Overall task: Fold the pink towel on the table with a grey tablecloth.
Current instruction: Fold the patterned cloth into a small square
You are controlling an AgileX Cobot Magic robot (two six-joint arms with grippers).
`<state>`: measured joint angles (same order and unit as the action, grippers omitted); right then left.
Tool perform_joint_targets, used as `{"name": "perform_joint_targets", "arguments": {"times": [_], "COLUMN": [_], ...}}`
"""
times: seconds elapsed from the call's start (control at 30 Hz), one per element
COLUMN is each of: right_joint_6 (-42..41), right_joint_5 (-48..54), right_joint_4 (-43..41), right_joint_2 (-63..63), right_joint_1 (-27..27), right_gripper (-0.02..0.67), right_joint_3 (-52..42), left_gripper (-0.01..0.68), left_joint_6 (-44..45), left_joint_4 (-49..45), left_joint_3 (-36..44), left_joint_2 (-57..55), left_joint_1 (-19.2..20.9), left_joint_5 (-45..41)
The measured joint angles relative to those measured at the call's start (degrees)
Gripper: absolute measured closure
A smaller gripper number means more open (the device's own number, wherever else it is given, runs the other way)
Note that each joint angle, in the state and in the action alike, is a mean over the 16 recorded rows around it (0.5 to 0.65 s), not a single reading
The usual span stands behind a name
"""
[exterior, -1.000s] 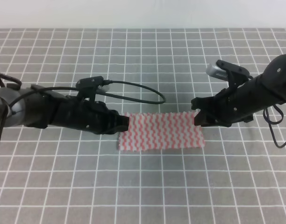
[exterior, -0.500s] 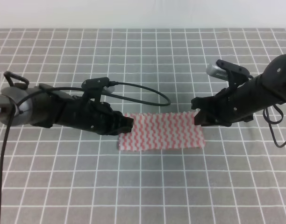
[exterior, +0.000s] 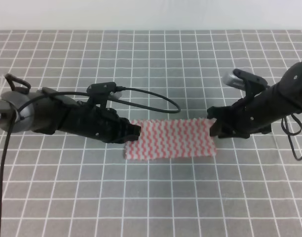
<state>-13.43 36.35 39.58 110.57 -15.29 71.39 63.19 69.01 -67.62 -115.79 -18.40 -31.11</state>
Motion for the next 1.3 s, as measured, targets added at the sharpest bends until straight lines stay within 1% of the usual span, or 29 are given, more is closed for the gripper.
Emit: {"name": "perform_joint_targets", "arguments": {"times": [0.77,1.3], "right_joint_6": [-2.7,-3.9], "right_joint_5": [-2.7,-1.6], "right_joint_4": [5.4,7.7], "right_joint_2": [2.0,2.9], "right_joint_1": [0.3,0.3], "right_gripper": [0.625,0.626], "right_joint_3": [0.0,0.0], "left_gripper": [0.673,0.673], "left_joint_6": [-0.5,-0.5], "left_joint_4": [-0.8,-0.9], "left_joint_3": [0.0,0.0], "left_joint_2": [0.0,0.0], "left_joint_1": [0.1,0.1], "left_joint_5": [-0.3,-0.2]}}
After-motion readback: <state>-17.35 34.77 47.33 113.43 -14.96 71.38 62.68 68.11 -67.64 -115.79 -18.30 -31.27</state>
